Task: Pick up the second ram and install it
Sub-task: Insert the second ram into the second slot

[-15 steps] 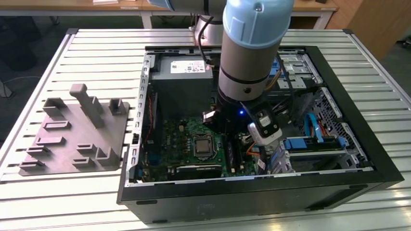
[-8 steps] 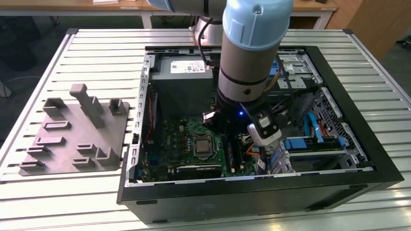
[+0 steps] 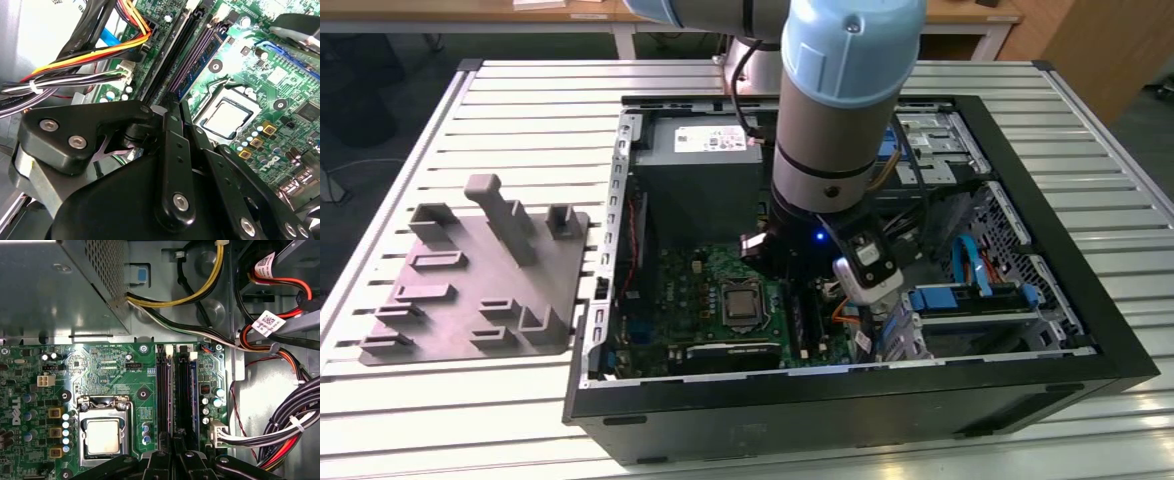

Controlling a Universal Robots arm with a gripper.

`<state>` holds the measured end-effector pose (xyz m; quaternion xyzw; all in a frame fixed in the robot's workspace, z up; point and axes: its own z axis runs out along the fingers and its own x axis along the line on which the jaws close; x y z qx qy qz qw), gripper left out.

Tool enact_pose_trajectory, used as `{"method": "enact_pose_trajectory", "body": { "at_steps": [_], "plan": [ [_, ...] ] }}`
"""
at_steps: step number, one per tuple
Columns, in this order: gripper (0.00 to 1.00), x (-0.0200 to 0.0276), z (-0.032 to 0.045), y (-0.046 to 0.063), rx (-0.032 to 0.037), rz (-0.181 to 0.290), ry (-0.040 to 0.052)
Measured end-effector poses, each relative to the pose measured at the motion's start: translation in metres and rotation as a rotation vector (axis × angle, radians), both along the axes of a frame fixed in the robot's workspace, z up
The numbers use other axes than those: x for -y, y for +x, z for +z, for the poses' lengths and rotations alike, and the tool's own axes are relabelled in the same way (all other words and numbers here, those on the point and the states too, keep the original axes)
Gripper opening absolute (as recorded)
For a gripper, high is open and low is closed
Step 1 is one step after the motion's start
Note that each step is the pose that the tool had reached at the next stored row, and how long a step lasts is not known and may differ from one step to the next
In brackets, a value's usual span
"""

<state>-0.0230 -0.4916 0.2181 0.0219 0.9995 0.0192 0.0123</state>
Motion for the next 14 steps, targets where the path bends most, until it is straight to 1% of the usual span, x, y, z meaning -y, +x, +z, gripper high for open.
{"method": "enact_pose_trajectory", "body": {
  "at_steps": [11,14],
  "plan": [
    [0.14,-0.0005,-0.0002,0.0000,-0.0001,0.000,-0.0002],
    [0.14,-0.0005,-0.0003,0.0000,0.0000,0.002,-0.0019]
  ]
}}
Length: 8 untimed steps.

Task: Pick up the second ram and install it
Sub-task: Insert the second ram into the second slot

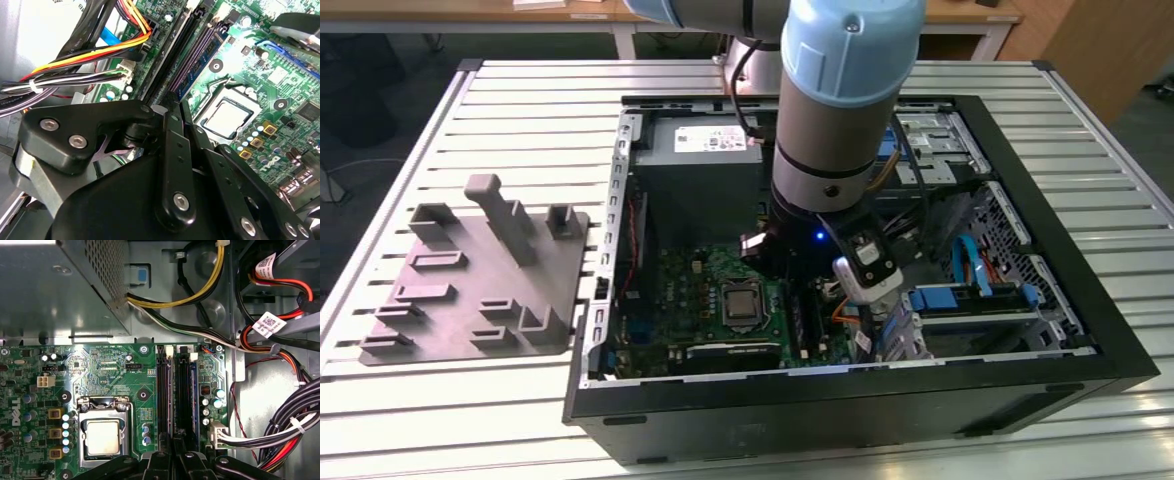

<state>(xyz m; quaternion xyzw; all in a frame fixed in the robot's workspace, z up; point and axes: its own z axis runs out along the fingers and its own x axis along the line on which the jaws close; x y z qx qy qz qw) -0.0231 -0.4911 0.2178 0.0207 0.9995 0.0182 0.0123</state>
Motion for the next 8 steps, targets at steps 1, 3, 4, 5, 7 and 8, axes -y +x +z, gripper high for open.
{"method": "enact_pose_trajectory", "body": {
  "at_steps": [1,3,4,5,7,8],
  "plan": [
    [0.14,0.0000,0.0000,0.0000,0.0000,0.002,-0.0005],
    [0.14,0.0000,0.0001,0.0003,0.0000,0.010,-0.0007],
    [0.14,0.0000,0.0001,0.0005,-0.0001,0.014,-0.0009],
    [0.14,0.0000,0.0001,0.0006,0.0000,0.018,-0.0009],
    [0.14,0.0000,0.0001,0.0009,-0.0001,0.026,-0.0009],
    [0.14,0.0000,0.0001,0.0010,-0.0002,0.030,-0.0009]
  ]
}}
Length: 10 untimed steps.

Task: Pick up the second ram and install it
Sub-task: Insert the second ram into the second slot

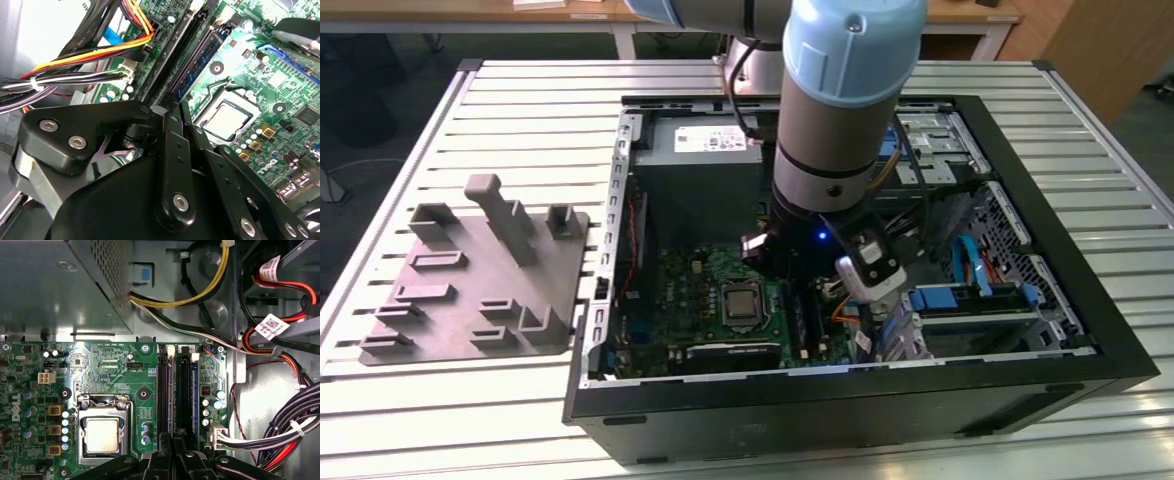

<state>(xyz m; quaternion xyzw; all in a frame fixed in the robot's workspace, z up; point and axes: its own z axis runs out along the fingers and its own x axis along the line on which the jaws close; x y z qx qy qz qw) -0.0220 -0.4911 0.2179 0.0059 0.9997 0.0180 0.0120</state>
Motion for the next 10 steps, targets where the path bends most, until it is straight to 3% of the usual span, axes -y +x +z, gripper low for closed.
{"method": "enact_pose_trajectory", "body": {
  "at_steps": [10],
  "plan": [
    [0.14,0.0000,-0.0042,0.0001,-0.0003,0.006,0.0002]
  ]
}}
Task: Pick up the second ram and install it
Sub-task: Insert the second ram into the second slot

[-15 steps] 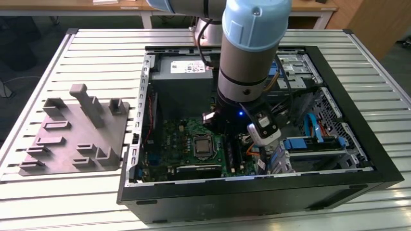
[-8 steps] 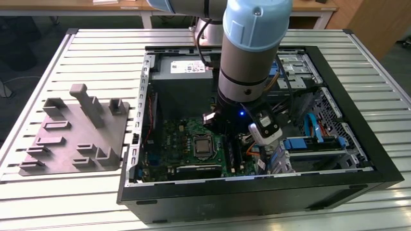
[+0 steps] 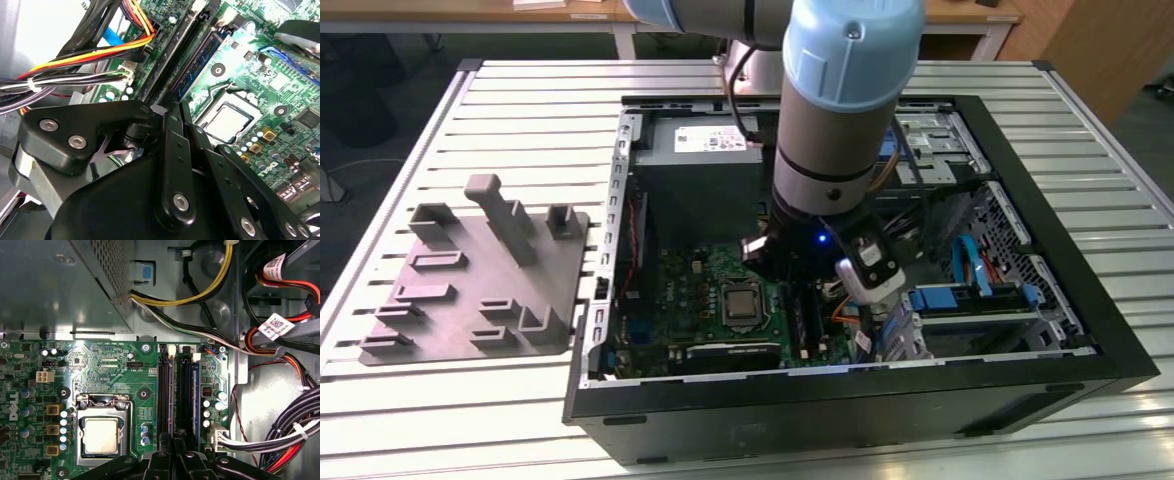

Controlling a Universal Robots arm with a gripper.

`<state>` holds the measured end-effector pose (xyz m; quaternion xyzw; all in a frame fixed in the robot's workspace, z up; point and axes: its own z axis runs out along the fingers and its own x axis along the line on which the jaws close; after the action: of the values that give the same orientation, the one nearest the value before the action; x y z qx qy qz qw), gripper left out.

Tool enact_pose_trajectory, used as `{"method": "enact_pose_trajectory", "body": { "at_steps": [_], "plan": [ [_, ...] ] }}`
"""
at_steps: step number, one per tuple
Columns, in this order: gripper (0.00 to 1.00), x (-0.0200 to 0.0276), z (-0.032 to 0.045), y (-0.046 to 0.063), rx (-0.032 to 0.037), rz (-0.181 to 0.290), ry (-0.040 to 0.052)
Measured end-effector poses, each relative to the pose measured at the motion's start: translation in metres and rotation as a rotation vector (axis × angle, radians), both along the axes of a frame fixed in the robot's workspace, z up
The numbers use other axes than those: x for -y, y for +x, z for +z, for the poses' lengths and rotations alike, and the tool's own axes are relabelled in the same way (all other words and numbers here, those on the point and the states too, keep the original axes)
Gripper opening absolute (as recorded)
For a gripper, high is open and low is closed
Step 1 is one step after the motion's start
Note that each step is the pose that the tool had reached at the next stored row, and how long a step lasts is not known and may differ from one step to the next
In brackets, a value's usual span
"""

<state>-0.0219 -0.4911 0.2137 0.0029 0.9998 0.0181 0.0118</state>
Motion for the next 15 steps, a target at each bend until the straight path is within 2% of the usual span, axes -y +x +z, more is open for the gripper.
{"method": "enact_pose_trajectory", "body": {
  "at_steps": [5,11,13,15],
  "plan": [
    [0.14,0.0001,-0.0036,0.0001,-0.0003,0.000,-0.0001],
    [0.14,0.0000,-0.0042,0.0001,-0.0003,0.000,0.0004],
    [0.27,0.0000,-0.0040,0.0001,-0.0004,0.000,-0.0003],
    [0.27,0.0001,0.0019,0.0002,-0.0004,0.000,-0.0002]
  ]
}}
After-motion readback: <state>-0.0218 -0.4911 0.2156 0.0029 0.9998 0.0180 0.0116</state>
